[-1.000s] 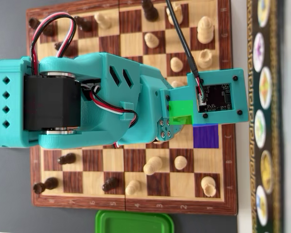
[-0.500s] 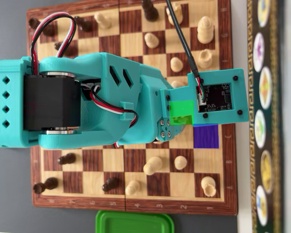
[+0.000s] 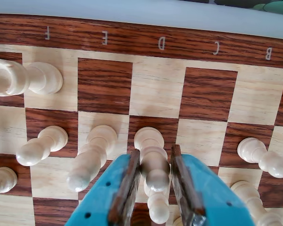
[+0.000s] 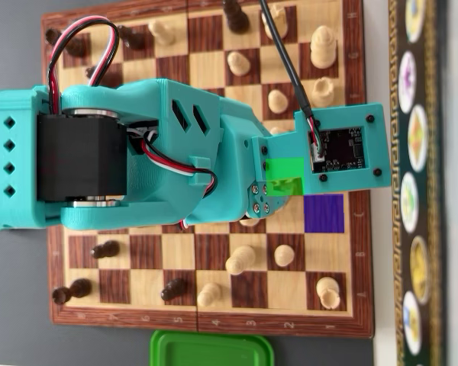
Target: Play chess
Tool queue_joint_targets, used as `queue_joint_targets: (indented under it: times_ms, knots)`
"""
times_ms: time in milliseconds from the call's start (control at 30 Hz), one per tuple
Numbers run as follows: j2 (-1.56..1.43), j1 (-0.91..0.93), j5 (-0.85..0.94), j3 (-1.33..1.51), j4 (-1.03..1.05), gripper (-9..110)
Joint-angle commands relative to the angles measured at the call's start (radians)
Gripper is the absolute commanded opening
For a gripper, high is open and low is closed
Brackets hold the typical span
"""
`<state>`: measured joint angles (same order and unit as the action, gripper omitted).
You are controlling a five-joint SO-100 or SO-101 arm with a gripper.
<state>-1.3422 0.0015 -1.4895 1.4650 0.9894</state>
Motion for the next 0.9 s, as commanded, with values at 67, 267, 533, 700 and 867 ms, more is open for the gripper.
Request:
queue_joint_targets:
  times_ms: [67, 267, 533, 700, 867]
  knots:
    - [-0.014, -0.015, -0.008, -0.021, -0.002, 11]
    - [-0.023, -0.014, -0.003, -0.021, -0.002, 12]
    - [-0.083, -0.003, 0.005, -0.011, -0.002, 16]
    - [-0.091, -0.005, 0.005, -0.011, -0.006, 16]
    - [-0.107, -0.003, 0.005, -0.021, -0.012, 16]
